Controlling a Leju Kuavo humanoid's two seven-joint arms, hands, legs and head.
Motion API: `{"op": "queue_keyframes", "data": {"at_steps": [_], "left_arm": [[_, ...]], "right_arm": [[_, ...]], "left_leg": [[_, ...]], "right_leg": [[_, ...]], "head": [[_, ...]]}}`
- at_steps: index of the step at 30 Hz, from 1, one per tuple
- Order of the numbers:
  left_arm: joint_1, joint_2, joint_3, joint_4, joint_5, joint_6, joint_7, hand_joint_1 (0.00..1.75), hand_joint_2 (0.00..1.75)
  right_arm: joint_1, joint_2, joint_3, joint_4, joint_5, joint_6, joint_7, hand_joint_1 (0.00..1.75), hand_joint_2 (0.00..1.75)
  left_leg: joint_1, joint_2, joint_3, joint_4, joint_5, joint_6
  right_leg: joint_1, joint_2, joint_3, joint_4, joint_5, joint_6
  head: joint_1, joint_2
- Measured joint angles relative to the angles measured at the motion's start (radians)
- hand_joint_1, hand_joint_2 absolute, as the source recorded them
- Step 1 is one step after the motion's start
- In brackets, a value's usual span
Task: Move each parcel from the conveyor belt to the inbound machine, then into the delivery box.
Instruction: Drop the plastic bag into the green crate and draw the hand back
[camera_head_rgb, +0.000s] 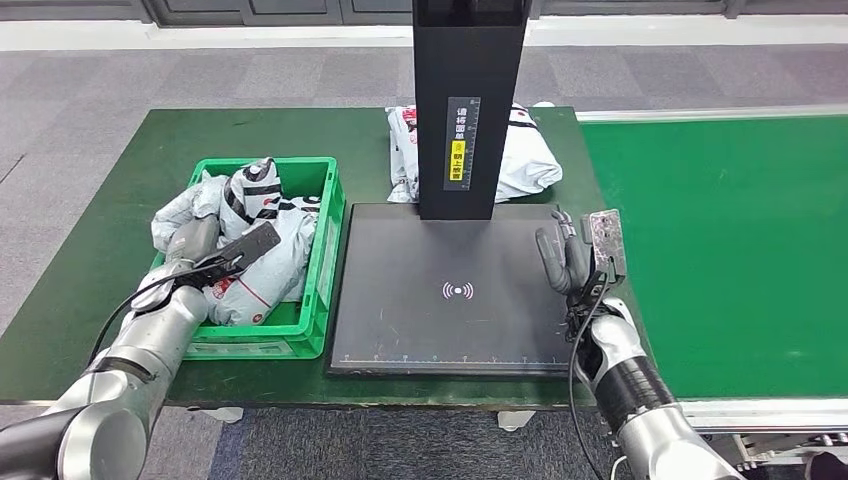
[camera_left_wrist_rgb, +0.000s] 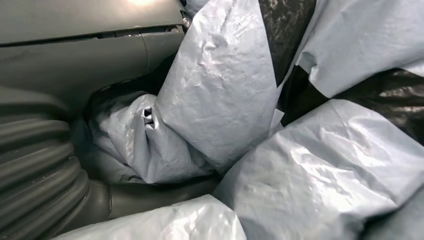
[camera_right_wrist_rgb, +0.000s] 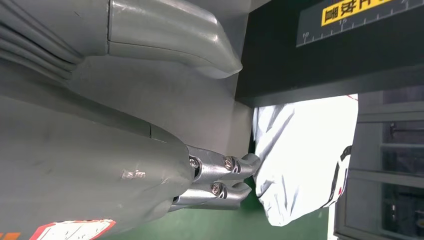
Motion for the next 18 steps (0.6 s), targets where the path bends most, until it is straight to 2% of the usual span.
{"op": "queue_keyframes", "data": {"at_steps": [5,9,18], "left_arm": [[0.001,0.0,0.0,0.004,0.002,-0.002,-0.004,0.0,1.75],[0.004,0.0,0.0,0.004,0.029,0.011,-0.018,0.0,0.0],[0.074,-0.007,0.011,-0.097,0.45,0.222,-0.214,0.0,0.0]], "right_arm": [[0.006,0.0,0.0,-0.014,0.0,0.0,0.0,0.0,0.0],[0.01,0.0,0.0,-0.021,0.006,0.0,0.006,0.0,0.0],[0.043,0.0,0.0,-0.076,0.041,-0.002,0.035,0.0,0.0]], "left_leg": [[0.0,0.0,0.0,0.0,0.0,0.0],[0.0,0.0,0.0,0.0,0.0,0.0],[0.0,-0.002,-0.001,0.0,0.0,0.001]], "right_leg": [[-0.001,0.0,0.0,0.0,0.0,0.0],[-0.001,0.0,0.0,0.0,0.0,0.0],[0.0,-0.001,-0.001,0.0,-0.001,0.0]], "head": [[0.0,0.0],[0.0,0.0],[0.0,0.0]]}}
